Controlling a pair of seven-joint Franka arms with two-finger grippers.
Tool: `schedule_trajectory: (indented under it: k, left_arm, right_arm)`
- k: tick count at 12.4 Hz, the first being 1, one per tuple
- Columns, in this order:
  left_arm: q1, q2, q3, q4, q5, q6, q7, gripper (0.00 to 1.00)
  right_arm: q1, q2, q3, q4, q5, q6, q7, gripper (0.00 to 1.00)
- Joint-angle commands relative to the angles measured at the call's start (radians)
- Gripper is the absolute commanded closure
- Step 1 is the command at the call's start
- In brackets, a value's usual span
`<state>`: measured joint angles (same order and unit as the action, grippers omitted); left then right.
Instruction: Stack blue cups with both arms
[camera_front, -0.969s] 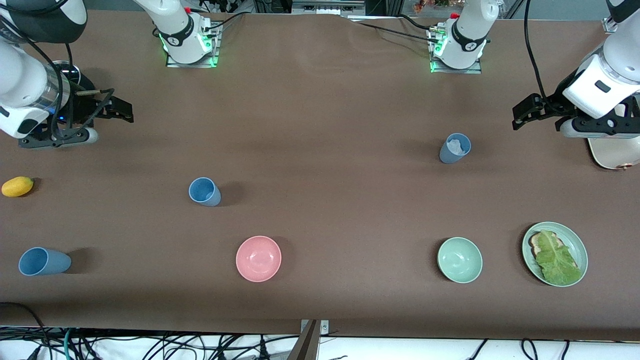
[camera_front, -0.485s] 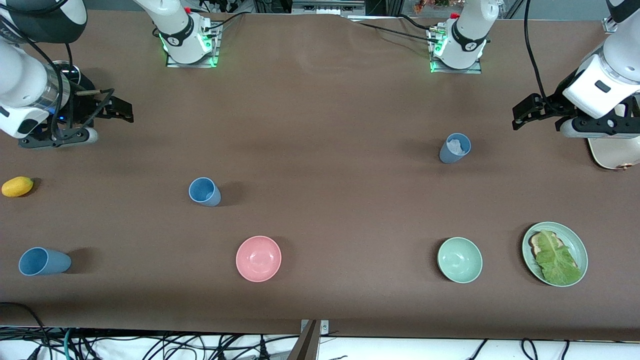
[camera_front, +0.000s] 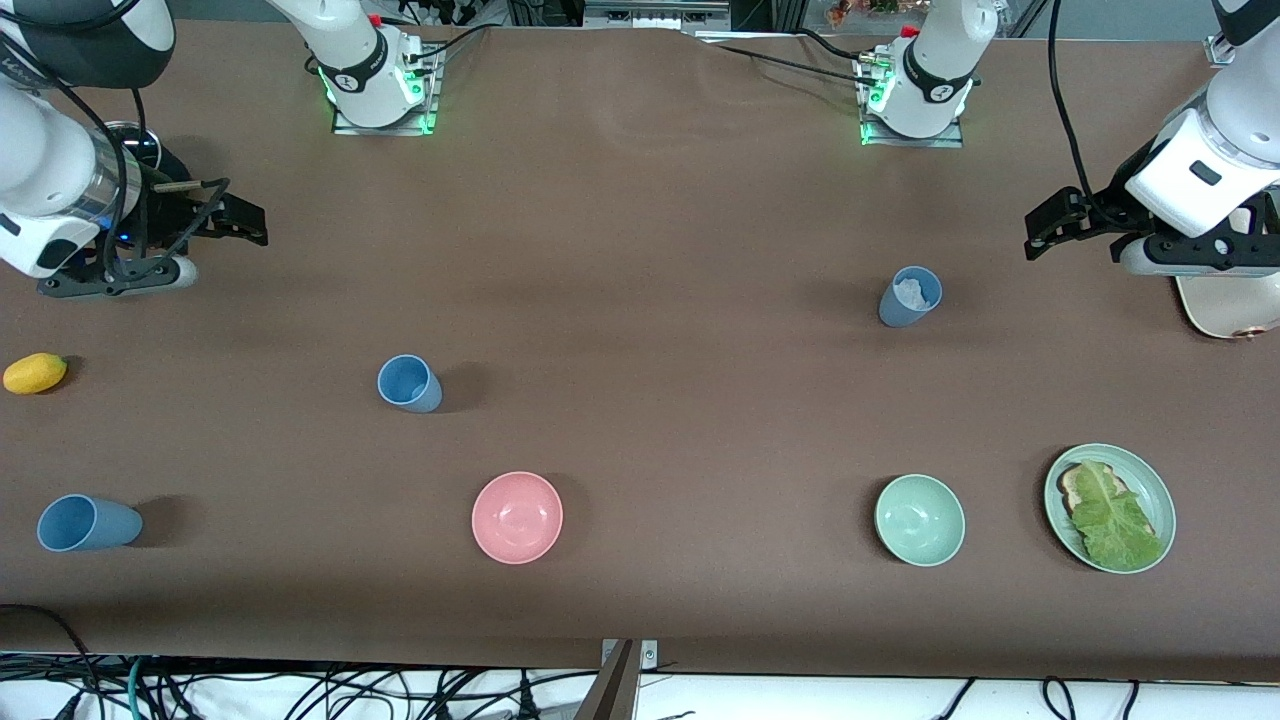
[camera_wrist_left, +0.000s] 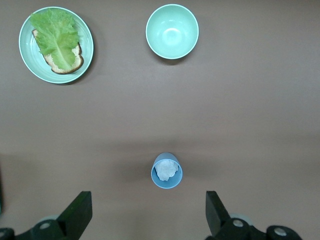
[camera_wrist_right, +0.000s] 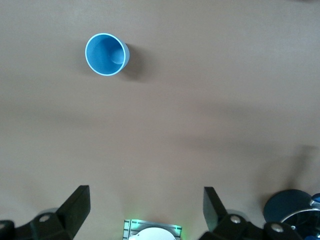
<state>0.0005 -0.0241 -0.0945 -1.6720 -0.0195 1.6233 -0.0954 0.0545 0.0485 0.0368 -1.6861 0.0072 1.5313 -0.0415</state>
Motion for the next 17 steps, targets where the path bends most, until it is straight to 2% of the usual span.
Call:
schedule_trajectory:
  k: [1,15,17]
  left_arm:
    - [0.009,-0.011,-0.005,0.001,-0.008,-0.017,0.003,0.0]
    - [0.009,-0.01,-0.004,0.001,-0.008,-0.023,0.011,0.0]
    - [0.009,0.001,-0.002,0.001,-0.008,-0.063,0.003,0.0]
  right_arm:
    - [-0.002,0.013,0.0,0.031,0.01,-0.025,-0.011,0.0]
    - [-0.007,0.014,-0.001,0.031,0.01,-0.025,-0.011,0.0]
    - [-0.007,0.013,-0.001,0.031,0.01,-0.025,-0.011,0.0]
